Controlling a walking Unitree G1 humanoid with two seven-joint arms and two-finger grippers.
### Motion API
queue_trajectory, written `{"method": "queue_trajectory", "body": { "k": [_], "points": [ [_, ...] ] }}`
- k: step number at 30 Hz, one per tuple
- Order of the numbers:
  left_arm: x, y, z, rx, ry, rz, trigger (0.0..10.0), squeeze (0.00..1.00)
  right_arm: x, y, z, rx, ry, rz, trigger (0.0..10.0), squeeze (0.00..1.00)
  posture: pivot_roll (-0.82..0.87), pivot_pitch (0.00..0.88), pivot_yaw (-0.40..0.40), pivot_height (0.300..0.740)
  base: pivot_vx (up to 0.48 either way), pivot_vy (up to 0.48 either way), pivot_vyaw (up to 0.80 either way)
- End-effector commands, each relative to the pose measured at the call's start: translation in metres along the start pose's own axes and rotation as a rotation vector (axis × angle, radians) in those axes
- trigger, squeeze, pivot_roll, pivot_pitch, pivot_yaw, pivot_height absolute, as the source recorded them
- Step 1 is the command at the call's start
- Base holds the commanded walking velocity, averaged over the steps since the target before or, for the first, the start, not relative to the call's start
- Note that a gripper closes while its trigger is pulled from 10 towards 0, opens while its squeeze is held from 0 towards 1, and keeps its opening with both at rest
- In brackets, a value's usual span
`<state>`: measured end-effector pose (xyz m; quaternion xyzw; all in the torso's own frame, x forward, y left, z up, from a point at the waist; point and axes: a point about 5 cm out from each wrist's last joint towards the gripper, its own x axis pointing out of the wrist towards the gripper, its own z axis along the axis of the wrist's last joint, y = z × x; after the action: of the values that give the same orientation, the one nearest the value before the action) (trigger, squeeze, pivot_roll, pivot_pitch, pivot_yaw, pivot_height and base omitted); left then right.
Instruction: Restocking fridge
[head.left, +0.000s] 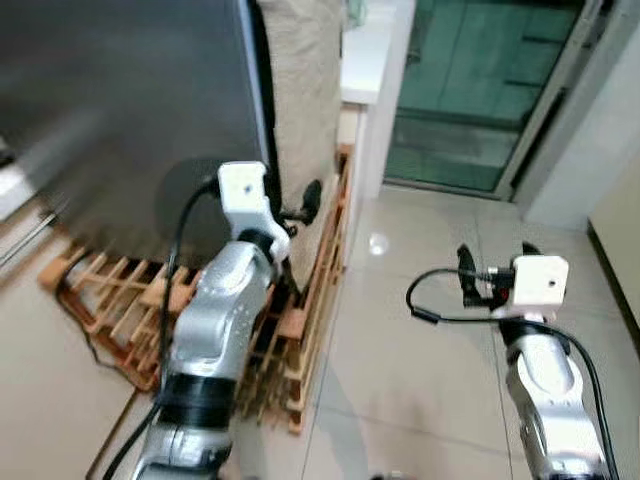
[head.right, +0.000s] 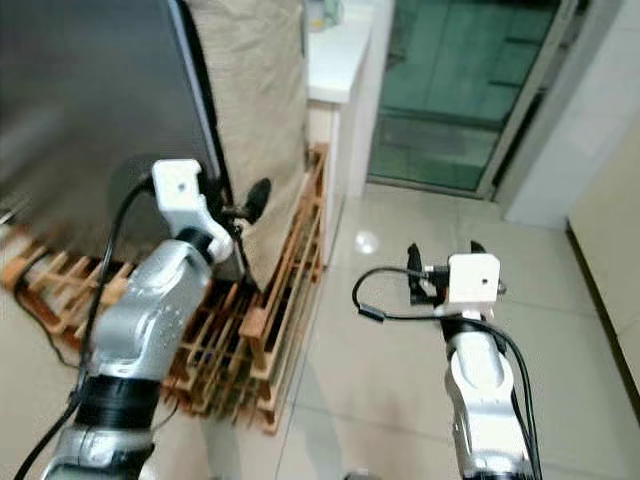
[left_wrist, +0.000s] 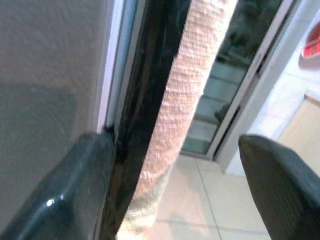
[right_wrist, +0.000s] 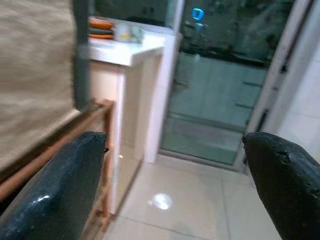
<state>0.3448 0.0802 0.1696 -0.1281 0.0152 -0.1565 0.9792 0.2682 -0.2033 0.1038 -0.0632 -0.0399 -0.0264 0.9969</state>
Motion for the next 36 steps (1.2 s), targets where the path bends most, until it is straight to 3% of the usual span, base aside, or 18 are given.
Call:
{"method": "queue_trajectory", "body": {
  "k": [1,3,5,6,7,9,10,11,12,15,17,20,25,26,27,28,30,36],
  "points": [
    [0.013,-0.01,-0.005,-0.024,0.035,-0.054,10.0,0.0,0.003,-0.004,0.002,-0.002,-0.011,-0.02,10.0,0.0,-0.09,0.0,0.026,0.74,0.0,0.0,0.0],
    [0.016,-0.015,-0.007,-0.035,0.044,-0.078,10.0,0.0,0.004,-0.005,0.002,-0.002,-0.013,-0.025,10.0,0.0,-0.09,0.0,0.028,0.74,0.0,0.0,0.0],
    [0.022,-0.036,-0.009,-0.073,0.052,-0.169,10.0,0.0,0.006,-0.007,0.004,-0.003,-0.019,-0.034,10.0,0.0,-0.1,0.0,0.033,0.74,0.0,0.0,0.0],
    [0.024,-0.059,-0.007,-0.121,0.043,-0.27,10.0,0.0,0.007,-0.008,0.006,-0.004,-0.026,-0.039,10.0,0.0,-0.11,0.0,0.042,0.74,0.0,0.0,0.0],
    [0.024,-0.059,-0.007,-0.121,0.043,-0.27,10.0,0.0,0.007,-0.008,0.006,-0.004,-0.026,-0.039,10.0,0.0,-0.11,0.0,0.042,0.74,0.0,0.0,0.0],
    [0.023,-0.083,-0.004,-0.189,0.025,-0.407,10.0,0.0,0.007,-0.009,0.006,-0.006,-0.03,-0.042,10.0,0.0,-0.12,0.0,0.048,0.74,0.0,0.0,0.0],
    [0.023,-0.083,-0.004,-0.189,0.025,-0.407,10.0,0.0,0.007,-0.009,0.006,-0.006,-0.03,-0.042,10.0,0.0,-0.12,0.0,0.048,0.74,0.0,0.0,0.0],
    [0.02,-0.094,-0.003,-0.225,0.021,-0.489,10.0,0.0,0.007,-0.009,0.007,-0.006,-0.031,-0.043,10.0,0.0,-0.13,0.0,0.052,0.74,0.0,0.0,0.0],
    [0.014,-0.112,0.0,-0.312,0.007,-0.642,10.0,0.0,0.006,-0.008,0.006,-0.007,-0.033,-0.045,10.0,0.0,-0.13,0.0,0.054,0.74,0.0,0.0,0.0],
    [0.005,-0.126,0.005,-0.331,-0.019,-0.788,10.0,0.0,0.005,-0.008,0.006,-0.005,-0.032,-0.047,10.0,0.0,-0.13,0.0,0.055,0.74,0.0,0.0,0.0],
    [0.004,-0.127,0.005,-0.308,-0.027,-0.795,10.0,0.0,0.004,-0.007,0.006,-0.005,-0.03,-0.047,10.0,0.0,-0.13,0.0,0.058,0.74,0.0,0.0,0.0],
    [0.009,-0.117,0.005,-0.256,-0.039,-0.726,10.0,0.0,0.004,-0.007,0.005,-0.005,-0.03,-0.049,10.0,0.0,-0.13,0.0,0.062,0.74,0.0,0.0,0.0],
    [0.003,-0.065,0.023,-0.073,-0.149,-0.516,10.0,0.0,0.002,-0.008,0.007,0.003,-0.042,-0.075,10.0,0.0,-0.11,0.0,0.07,0.74,0.0,0.0,0.0],
    [0.003,-0.065,0.023,-0.073,-0.149,-0.516,10.0,0.0,0.002,-0.008,0.007,0.003,-0.042,-0.075,10.0,0.0,-0.11,0.0,0.07,0.74,0.0,0.0,0.0],
    [0.0,-0.055,0.026,-0.054,-0.17,-0.459,10.0,0.0,0.002,-0.008,0.007,0.004,-0.043,-0.077,10.0,0.0,-0.11,0.0,0.068,0.74,0.0,0.0,0.0],
    [-0.003,-0.034,0.03,-0.014,-0.199,-0.321,10.0,0.0,0.0,-0.008,0.006,0.007,-0.042,-0.08,10.0,0.0,-0.1,0.0,0.066,0.74,0.0,0.0,0.0],
    [-0.004,-0.019,0.031,0.018,-0.213,-0.191,10.0,0.0,0.0,-0.008,0.005,0.009,-0.039,-0.081,10.0,0.0,-0.09,0.0,0.062,0.74,0.0,0.0,0.0],
    [-0.001,-0.001,0.03,0.051,-0.223,-0.036,10.0,0.0,0.003,-0.005,0.006,0.021,-0.044,-0.079,10.0,0.0,-0.08,0.0,0.051,0.74,0.0,0.0,0.0]
  ]
}}
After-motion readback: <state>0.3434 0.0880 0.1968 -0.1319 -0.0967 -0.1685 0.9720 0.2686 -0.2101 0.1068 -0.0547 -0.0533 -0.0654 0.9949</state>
